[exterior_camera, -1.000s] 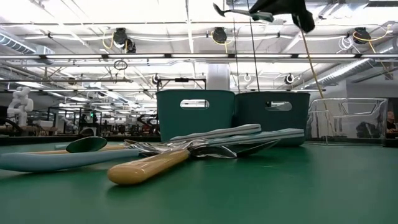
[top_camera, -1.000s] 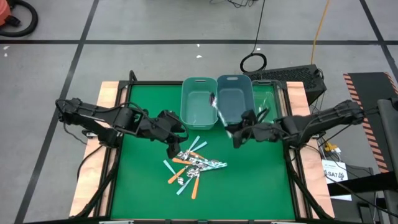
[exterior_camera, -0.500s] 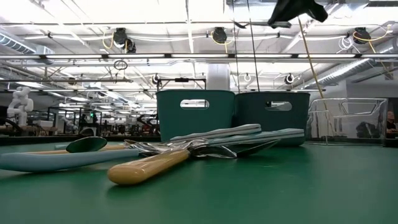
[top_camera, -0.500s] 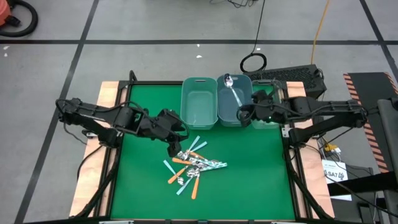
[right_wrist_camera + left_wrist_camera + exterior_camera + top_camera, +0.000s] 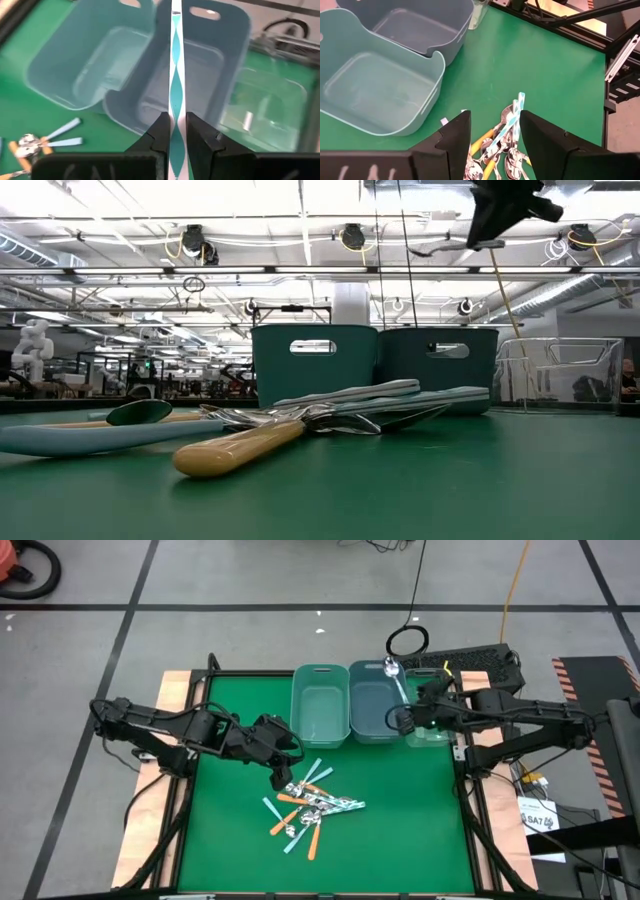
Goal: Sort silverware by color (type)
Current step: Put the green spoon into the transparent bin
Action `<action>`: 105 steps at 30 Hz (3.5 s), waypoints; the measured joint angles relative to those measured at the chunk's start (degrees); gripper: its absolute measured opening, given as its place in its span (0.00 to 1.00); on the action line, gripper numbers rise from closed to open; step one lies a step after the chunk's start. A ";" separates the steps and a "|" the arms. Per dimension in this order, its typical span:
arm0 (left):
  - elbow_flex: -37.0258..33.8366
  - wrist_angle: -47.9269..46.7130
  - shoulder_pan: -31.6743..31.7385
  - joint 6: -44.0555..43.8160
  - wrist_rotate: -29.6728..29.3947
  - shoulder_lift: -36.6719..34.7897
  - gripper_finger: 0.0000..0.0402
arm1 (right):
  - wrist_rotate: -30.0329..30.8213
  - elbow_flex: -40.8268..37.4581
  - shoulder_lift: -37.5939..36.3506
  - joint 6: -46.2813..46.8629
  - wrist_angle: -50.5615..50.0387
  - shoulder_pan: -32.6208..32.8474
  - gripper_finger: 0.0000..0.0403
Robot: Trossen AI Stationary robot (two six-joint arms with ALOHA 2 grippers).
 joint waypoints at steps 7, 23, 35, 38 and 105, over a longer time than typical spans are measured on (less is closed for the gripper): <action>0.00 -0.02 0.47 1.29 -2.73 0.04 0.44 | 3.97 -0.65 -0.09 4.38 -5.80 -3.06 0.08; 0.00 -0.15 3.96 3.01 -3.21 0.04 0.44 | 2.44 -13.04 -4.67 8.84 -1.97 -9.91 0.08; -0.11 -1.12 4.07 5.88 -1.14 2.58 0.44 | 2.31 -20.63 -6.19 8.26 2.63 -16.10 0.08; 0.07 0.10 4.28 5.60 0.69 4.30 0.44 | 0.64 -21.83 -6.16 7.58 3.87 -17.46 0.08; 0.00 -5.03 -1.01 -10.92 9.38 7.24 0.44 | -20.66 -7.53 -4.72 -18.01 7.22 -25.18 0.29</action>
